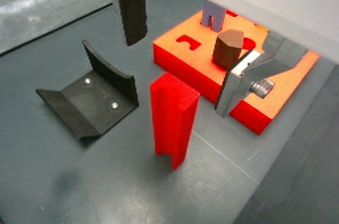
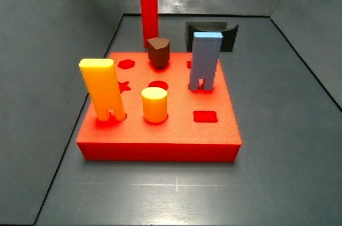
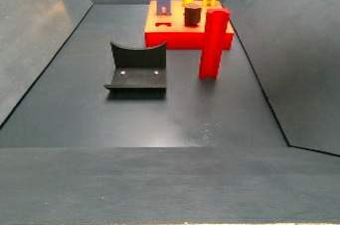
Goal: Pick up the arch object. Move up. Rotate the arch object. Move to above the board. Insert the arch object.
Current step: Rotate the arch object.
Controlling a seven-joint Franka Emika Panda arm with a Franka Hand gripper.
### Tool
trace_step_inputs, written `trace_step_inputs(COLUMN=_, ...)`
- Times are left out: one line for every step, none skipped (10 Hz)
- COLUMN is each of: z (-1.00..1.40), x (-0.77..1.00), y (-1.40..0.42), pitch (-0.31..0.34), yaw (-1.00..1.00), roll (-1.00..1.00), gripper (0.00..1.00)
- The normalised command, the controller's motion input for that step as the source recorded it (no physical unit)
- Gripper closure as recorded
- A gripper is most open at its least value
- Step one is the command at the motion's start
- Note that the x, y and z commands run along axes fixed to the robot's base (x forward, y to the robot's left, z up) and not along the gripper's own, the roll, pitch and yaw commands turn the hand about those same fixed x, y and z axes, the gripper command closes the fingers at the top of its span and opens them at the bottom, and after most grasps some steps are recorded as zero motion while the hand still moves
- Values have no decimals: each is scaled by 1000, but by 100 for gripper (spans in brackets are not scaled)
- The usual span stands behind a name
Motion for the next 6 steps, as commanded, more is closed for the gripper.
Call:
trace_step_inputs(z=-1000, x=3, y=0, pitch=73, yaw=108, roll=5, gripper=0)
trace_step_inputs(z=-1000, x=35, y=2, pitch=20, yaw=71, roll=7, gripper=0)
trace_step_inputs(z=-936, x=31, y=-1, pitch=-10, yaw=53, roll=5, gripper=0)
trace_step_inputs(z=-775, x=23, y=-5, pitch=-28, yaw=47, roll=4, gripper=0)
trace_step_inputs(z=-611, x=16, y=-8, pitch=-41, yaw=44, roll=1, gripper=0)
trace_step_inputs(z=-449, x=14, y=-9, pitch=-51, yaw=43, roll=-2, gripper=0)
